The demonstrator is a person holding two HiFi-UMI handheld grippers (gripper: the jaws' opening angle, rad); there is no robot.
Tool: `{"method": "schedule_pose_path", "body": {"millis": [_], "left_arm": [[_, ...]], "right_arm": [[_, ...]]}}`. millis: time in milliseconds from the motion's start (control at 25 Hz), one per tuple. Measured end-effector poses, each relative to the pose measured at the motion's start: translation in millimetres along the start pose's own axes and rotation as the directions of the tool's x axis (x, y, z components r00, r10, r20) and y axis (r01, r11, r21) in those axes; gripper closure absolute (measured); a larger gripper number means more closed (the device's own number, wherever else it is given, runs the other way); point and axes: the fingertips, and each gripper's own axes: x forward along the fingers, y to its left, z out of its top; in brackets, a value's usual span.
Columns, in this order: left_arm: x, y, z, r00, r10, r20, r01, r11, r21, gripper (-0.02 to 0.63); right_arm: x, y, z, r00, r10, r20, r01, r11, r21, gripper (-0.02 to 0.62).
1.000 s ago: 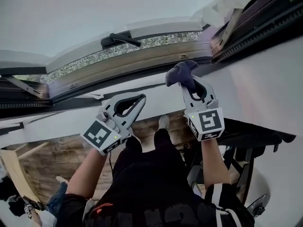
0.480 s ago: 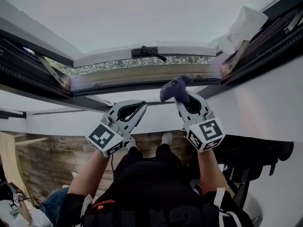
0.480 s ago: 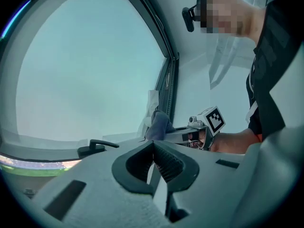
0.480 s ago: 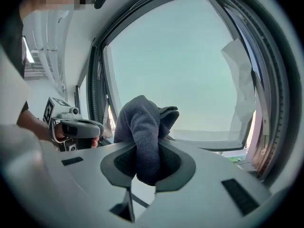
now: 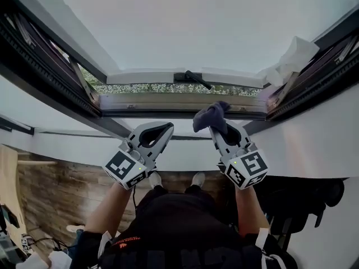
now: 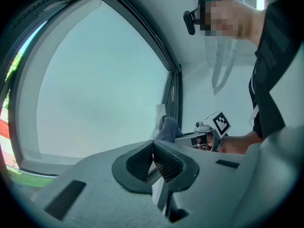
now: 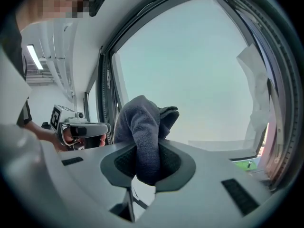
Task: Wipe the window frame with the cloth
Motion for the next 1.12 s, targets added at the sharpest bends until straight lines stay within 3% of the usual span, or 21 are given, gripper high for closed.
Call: {"method": "schedule_pose_path", "body": {"millis": [480, 1120], "left_arm": [[-6, 3, 26, 0.997, 0.010, 0.083, -0.013, 0.999, 0.030, 0.586], [6, 1, 33, 0.995, -0.009, 0.099, 0.006, 1.000, 0.030, 0.585]], "right_arm": [[5, 16, 28, 0.998, 0.046, 0.032, -0.045, 0.999, -0.017, 0.535], [8, 8, 25, 1.000, 0.025, 0.012, -0.024, 1.000, -0.015, 0.535]]}}
